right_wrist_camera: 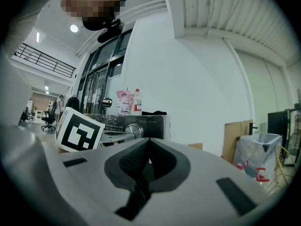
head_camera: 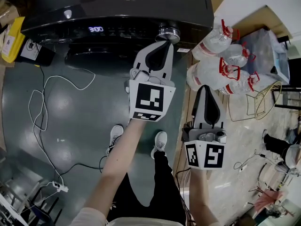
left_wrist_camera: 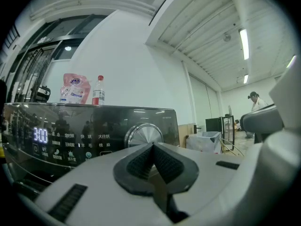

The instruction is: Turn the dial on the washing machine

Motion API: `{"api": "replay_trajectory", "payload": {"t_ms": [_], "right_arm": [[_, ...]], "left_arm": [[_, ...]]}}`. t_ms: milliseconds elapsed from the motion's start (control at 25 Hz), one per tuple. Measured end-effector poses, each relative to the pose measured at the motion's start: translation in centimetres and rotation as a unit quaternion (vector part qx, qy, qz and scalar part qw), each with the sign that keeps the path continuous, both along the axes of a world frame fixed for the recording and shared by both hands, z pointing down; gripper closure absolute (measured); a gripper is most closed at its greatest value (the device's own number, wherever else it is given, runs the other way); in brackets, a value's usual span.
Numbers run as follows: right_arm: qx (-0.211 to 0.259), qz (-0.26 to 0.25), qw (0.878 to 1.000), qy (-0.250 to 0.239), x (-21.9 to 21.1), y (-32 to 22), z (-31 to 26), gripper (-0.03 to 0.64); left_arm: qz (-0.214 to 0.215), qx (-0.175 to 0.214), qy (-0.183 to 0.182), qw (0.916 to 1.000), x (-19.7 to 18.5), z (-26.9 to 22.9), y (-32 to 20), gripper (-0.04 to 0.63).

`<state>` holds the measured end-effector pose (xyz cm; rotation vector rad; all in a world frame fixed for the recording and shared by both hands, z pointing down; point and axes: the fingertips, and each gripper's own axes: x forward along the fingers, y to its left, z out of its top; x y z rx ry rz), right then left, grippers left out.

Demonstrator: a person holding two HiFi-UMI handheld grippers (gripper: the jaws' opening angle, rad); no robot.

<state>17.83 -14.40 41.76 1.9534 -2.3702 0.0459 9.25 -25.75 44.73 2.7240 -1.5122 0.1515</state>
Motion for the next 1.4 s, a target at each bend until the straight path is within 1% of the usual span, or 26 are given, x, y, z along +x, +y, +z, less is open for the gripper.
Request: {"api": "replay_trajectory", "payload": {"t_ms": [240,480,760,920,1120,1400], "right_arm": [[-0.005,0.008,1.0,-0.009,0.3,-0.1,0.6,0.614],[-0.006,0.003,1.0,-0.006,0.2,-0.4,0.5,0.615],[-0.004,0.009,1.0,-0.01,0.5,-0.8,0.6,0.615],[-0.006,0.003,1.0,-0.007,0.3,-0.7,0.8,0.614],[-0.006,0.009,1.0,-0.008,1.0,-0.8,0.8,0.615],[0.008,0.012,1.0,-0.01,0.5,-1.1,-0.6,0.615]], "left_arm": [[0.01,0.004,-0.001,0.9999,0.1,0.0,0.0,0.597],[0.001,-0.005,-0.006,1.0,-0.6,0.9,0.1,0.597],[0.014,0.001,-0.014,0.9998,0.5,0.8,0.1,0.597],[0.004,-0.002,0.0,1.0,0.1,0.8,0.1,0.597],[0.003,-0.002,-0.004,1.0,0.3,0.9,0.1,0.597],[0.008,0.007,-0.006,0.9999,-0.3,-0.8,0.7,0.597]]}}
